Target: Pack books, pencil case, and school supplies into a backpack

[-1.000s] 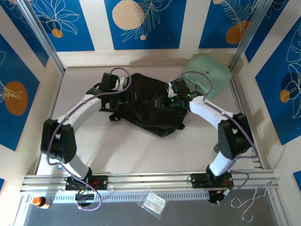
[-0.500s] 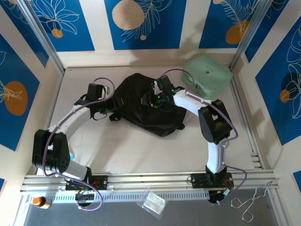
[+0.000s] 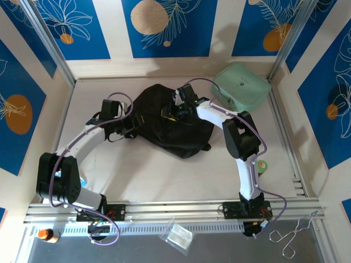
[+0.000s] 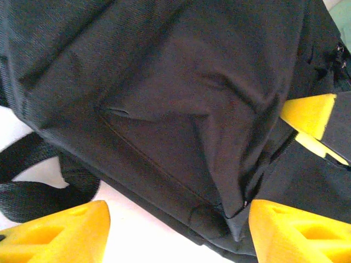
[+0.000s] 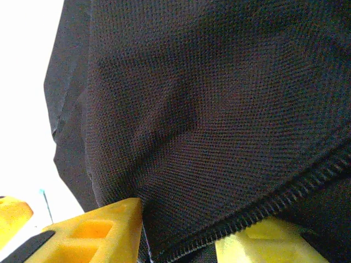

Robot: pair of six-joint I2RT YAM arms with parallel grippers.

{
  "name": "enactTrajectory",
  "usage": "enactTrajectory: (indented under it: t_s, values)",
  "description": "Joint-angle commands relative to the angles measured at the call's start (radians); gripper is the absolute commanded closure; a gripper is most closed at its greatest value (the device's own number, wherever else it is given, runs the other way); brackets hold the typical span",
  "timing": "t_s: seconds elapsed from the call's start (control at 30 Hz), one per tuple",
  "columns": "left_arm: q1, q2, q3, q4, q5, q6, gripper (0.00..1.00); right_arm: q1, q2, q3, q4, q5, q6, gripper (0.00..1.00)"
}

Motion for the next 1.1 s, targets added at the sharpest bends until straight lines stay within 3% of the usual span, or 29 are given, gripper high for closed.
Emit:
enactTrajectory:
  t_s: [0.0, 0.23, 0.43, 0.57, 1.07]
  values:
    - [0.011, -0.016, -0.028, 0.046, 0.064, -0.04, 0.33, 0.012, 0.012, 0.043, 0.01, -0.101, -0.029, 0.62]
    - [0.011, -0.005, -0.106, 0.171, 0.137, -0.153, 0.33, 0.006, -0.185, -0.089, -0.107, 0.081, -0.114, 0.43]
    - [0.01, 0.059, -0.154, 0.352, 0.229, -0.27, 0.37, 0.044, -0.282, -0.156, -0.156, 0.118, -0.154, 0.44]
    - [0.003, 0.117, -0.17, 0.476, 0.274, -0.349, 0.43, 0.07, -0.255, -0.137, -0.145, 0.111, -0.126, 0.44]
    - [-0.053, 0.293, -0.069, 0.507, 0.286, -0.375, 0.69, 0.06, -0.01, 0.051, -0.051, -0.044, 0.013, 0.4]
